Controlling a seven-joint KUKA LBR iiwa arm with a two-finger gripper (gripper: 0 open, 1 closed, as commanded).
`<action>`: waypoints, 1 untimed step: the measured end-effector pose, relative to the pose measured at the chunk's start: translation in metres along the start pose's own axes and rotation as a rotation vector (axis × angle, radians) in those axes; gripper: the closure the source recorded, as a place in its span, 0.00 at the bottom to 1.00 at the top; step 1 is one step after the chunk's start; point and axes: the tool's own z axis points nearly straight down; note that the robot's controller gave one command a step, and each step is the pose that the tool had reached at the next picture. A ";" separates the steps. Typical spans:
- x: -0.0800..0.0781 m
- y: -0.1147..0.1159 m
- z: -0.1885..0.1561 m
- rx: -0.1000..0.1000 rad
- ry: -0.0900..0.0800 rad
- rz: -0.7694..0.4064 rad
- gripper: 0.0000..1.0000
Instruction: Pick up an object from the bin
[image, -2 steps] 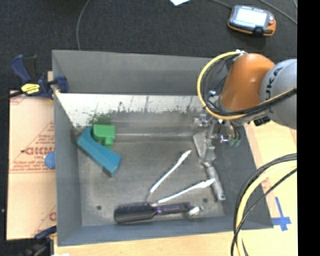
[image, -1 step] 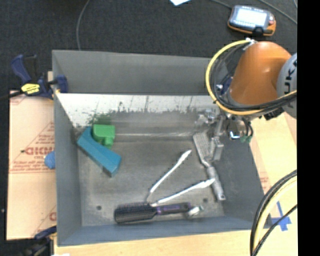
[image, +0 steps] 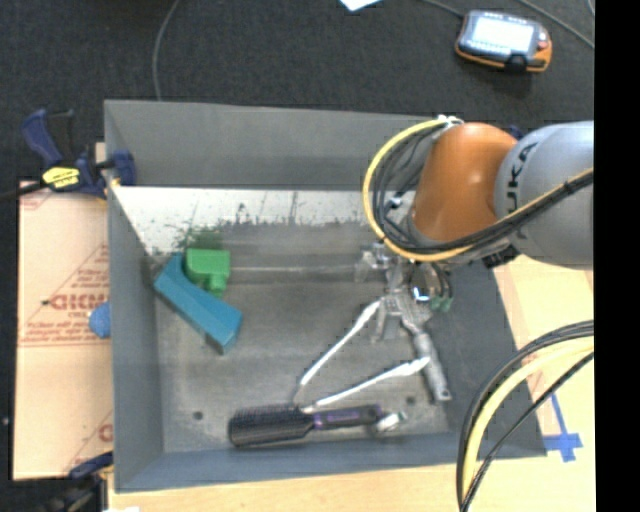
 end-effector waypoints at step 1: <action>0.015 -0.010 0.000 0.004 -0.002 -0.024 0.00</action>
Offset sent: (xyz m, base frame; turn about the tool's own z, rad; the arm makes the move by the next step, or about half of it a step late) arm -0.0175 -0.0223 -0.0642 -0.1966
